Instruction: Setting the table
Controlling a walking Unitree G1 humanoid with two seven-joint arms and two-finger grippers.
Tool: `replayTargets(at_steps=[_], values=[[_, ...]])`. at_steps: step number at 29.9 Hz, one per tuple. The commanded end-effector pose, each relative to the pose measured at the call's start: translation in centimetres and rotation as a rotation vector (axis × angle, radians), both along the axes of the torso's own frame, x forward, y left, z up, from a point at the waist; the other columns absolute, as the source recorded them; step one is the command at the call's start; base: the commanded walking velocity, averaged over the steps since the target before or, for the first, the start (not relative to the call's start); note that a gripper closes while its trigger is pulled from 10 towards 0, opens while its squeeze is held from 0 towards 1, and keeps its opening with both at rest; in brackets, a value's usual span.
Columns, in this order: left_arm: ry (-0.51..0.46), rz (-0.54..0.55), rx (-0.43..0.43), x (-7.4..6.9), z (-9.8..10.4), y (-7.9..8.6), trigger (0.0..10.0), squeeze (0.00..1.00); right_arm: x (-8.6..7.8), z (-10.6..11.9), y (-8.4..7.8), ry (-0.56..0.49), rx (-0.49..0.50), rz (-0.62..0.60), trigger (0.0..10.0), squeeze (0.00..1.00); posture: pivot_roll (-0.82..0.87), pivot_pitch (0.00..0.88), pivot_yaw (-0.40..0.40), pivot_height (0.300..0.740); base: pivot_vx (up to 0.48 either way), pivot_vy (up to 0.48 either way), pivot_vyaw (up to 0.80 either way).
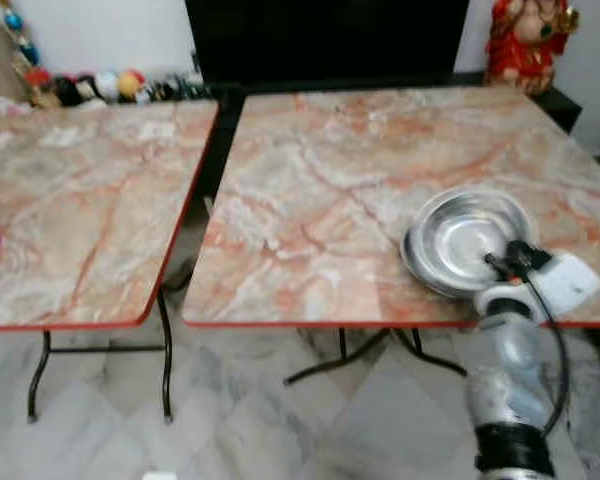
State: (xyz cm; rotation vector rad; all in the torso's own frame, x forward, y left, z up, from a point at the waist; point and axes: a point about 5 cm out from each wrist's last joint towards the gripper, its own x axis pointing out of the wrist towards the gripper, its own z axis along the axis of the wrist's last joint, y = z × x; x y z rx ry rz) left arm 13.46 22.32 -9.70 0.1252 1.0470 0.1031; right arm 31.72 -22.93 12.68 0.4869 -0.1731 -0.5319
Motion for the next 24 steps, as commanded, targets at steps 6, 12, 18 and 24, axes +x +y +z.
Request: replayTargets(at_steps=[6,12,18,24], values=[[0.006,0.000,0.024,-0.1,0.2,0.9,10.0,0.00,1.9,0.4,0.8,0.018,0.092,-0.009,10.0,0.00,-0.08,0.000,0.046,0.740,0.000,0.000,0.00],[0.006,0.002,0.024,0.0,0.2,1.0,10.0,0.00,3.5,1.1,1.5,0.003,0.162,0.031,10.0,0.00,-0.08,0.000,0.054,0.740,0.000,0.000,0.00],[0.004,0.004,0.023,0.0,0.2,1.0,10.0,0.00,4.7,0.8,1.8,0.117,0.153,0.004,10.0,0.00,-0.07,0.000,0.053,0.740,0.000,0.000,0.00],[0.003,0.007,0.020,0.0,0.2,0.9,10.0,0.00,5.0,0.3,1.6,0.162,0.195,-0.042,10.0,0.00,-0.06,0.000,0.048,0.740,0.000,0.000,0.00]])
